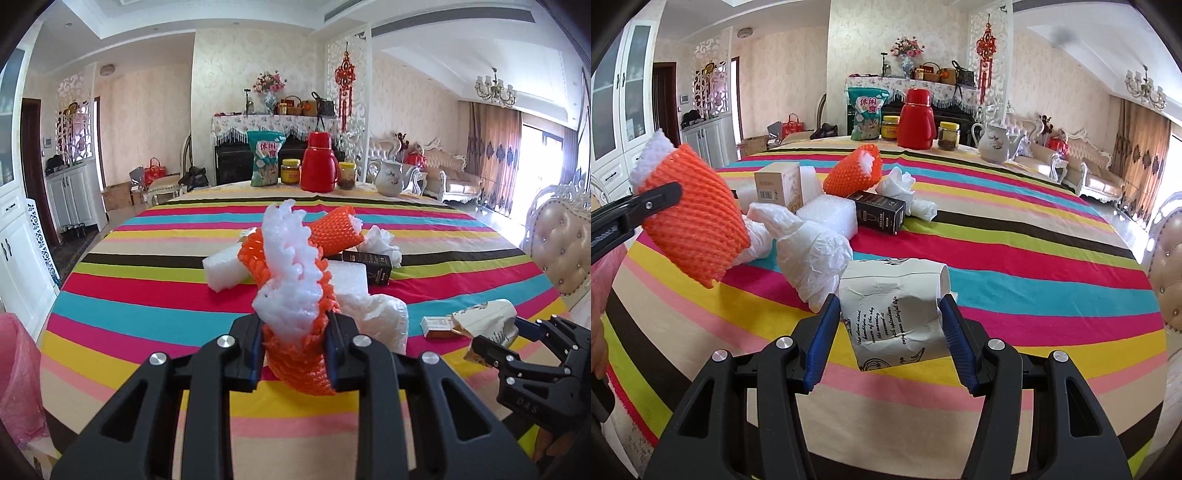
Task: Collect trash
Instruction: 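Grasp the orange foam net with the left gripper and lift it, then carry both items to the pink bin and open both grippers over it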
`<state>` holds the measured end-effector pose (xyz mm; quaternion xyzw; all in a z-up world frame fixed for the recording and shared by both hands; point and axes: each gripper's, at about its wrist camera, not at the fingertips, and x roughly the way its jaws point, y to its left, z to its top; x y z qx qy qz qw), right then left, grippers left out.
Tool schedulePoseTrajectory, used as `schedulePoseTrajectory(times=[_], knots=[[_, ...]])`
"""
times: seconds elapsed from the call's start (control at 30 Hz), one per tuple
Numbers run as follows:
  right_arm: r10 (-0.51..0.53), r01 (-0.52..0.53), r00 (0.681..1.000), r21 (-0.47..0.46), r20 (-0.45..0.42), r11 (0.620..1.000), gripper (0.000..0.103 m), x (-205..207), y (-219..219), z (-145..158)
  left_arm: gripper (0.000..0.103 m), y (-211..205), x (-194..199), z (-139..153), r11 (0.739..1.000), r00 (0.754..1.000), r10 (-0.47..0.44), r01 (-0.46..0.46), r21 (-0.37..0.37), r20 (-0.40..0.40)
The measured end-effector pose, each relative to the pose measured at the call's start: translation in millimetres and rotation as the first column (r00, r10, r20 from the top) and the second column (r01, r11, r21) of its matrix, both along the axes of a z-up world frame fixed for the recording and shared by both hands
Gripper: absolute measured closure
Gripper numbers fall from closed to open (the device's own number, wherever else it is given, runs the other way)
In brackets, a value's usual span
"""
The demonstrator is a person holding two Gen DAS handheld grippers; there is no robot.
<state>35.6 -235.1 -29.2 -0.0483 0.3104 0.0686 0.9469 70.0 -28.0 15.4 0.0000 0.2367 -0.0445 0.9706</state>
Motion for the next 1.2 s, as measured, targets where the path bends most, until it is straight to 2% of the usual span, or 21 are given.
schedulePoseTrajectory(times=[0.17,0.3,0.53,0.73,0.87,1.03,1.2], knots=[[-0.002,0.002,1.0,-0.008,0.023,1.0,0.048,-12,6,7,0.078,12,-24,4,1.0,1.0,0.001,0.0,-0.024,0.022],[0.023,-0.025,0.998,0.027,0.064,0.999,0.048,-24,13,16,0.078,33,-47,8,0.999,0.999,0.022,-0.02,-0.04,0.048],[0.09,-0.102,0.986,0.074,0.141,0.992,0.048,-39,39,33,0.078,56,-76,9,0.998,0.995,0.065,-0.066,0.01,0.069],[0.195,-0.207,0.97,0.075,0.149,0.975,0.048,-34,77,38,0.078,75,-99,7,0.993,0.991,0.106,-0.109,0.035,0.077],[0.28,-0.293,0.947,0.065,0.158,0.954,0.048,-30,112,41,0.078,95,-108,5,0.99,0.988,0.14,-0.142,0.025,0.069],[0.365,-0.382,0.915,0.078,0.172,0.921,0.048,-27,151,46,0.078,125,-119,6,0.973,0.972,0.225,-0.227,0.03,0.07],[0.5,-0.519,0.849,0.091,0.172,0.85,0.047,-19,204,53,0.078,154,-133,12,0.958,0.957,0.279,-0.283,0.046,0.079]])
